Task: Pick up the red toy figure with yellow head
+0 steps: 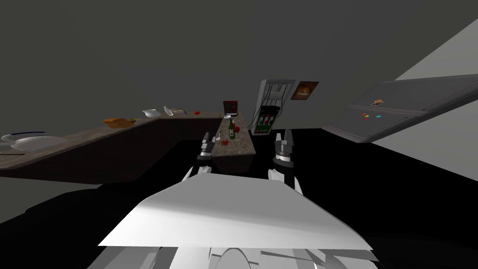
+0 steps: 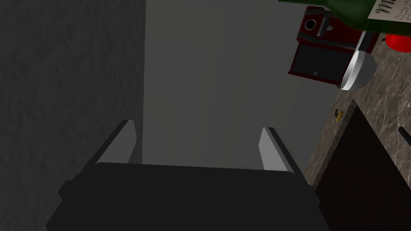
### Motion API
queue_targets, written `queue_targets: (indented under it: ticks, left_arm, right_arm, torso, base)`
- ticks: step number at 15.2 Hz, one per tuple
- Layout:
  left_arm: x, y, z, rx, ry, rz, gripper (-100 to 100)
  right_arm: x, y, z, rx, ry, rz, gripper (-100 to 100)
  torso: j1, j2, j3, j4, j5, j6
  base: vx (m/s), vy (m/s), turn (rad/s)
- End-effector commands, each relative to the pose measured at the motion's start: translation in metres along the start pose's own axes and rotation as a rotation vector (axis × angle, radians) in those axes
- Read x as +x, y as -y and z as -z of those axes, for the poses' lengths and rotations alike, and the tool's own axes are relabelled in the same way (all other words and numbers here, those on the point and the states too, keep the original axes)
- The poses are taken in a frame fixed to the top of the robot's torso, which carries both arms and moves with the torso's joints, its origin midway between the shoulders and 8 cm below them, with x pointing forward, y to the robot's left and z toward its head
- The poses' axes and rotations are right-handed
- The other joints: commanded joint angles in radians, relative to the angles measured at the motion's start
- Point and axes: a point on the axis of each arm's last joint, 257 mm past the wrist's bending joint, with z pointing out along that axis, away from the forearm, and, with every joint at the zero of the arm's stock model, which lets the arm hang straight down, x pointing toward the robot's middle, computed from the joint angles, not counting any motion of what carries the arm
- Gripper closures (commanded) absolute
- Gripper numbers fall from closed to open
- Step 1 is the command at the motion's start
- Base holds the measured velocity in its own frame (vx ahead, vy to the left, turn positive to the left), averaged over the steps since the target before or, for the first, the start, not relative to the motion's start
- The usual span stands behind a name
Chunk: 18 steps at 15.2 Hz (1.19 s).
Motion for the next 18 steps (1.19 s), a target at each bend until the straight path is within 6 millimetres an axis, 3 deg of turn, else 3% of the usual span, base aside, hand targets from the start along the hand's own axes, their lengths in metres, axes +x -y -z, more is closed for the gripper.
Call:
queue_targets:
  ticks: [1,3,6,7,10,11,15,16,18]
  left_arm:
    - [-0.004,-0.018,0.0,-0.039,0.009,0.037,-100]
    - [-0.006,-0.029,0.0,-0.066,0.016,0.061,-100]
    - [-0.012,-0.064,0.003,-0.142,0.043,0.138,-100]
    - [-0.012,-0.065,0.003,-0.144,0.043,0.138,-100]
    - [-0.017,-0.099,0.008,-0.22,0.076,0.217,-100]
    - [-0.017,-0.099,0.008,-0.22,0.076,0.217,-100]
    - [-0.021,-0.142,0.017,-0.314,0.124,0.32,-100]
    - [-0.021,-0.142,0.017,-0.314,0.124,0.32,-100]
    - [-0.022,-0.161,0.021,-0.356,0.148,0.368,-100]
  right_arm:
    - [0.0,0.0,0.0,0.0,0.0,0.0,0]
    - [0.0,0.0,0.0,0.0,0.0,0.0,0]
    - [0.0,0.0,0.0,0.0,0.0,0.0,0]
    - [0.0,0.0,0.0,0.0,0.0,0.0,0]
    - [0.0,0.0,0.0,0.0,0.0,0.0,0]
    - [0.0,0.0,0.0,0.0,0.0,0.0,0]
    - [0.0,0.0,0.0,0.0,0.0,0.0,0]
    - [0.0,0.0,0.0,0.0,0.0,0.0,0]
    - [0.0,0.0,0.0,0.0,0.0,0.0,0]
  torso:
    - [0.0,0.0,0.0,0.0,0.0,0.0]
    - [-0.001,-0.001,0.0,0.0,0.0,0.0]
    - [0.0,-0.001,0.0,0.0,0.0,0.0]
    - [-0.001,0.0,0.0,0.0,0.0,0.0]
    - [-0.001,0.0,0.0,0.0,0.0,0.0]
    - [-0.002,-0.001,0.0,0.0,0.0,0.0]
    - [-0.001,-0.001,-0.001,0.0,0.0,0.0]
    - [-0.002,-0.001,-0.001,0.0,0.0,0.0]
    - [0.0,-0.001,0.0,0.0,0.0,0.0]
  base:
    - [0.017,-0.049,0.014]
    - [0.025,-0.056,0.022]
    - [0.015,-0.056,0.025]
    - [0.013,-0.058,0.02]
    - [0.022,-0.064,0.028]
    - [0.025,-0.062,0.018]
    - [0.024,-0.062,0.023]
    - [0.021,-0.059,0.021]
    - [0.023,-0.046,0.02]
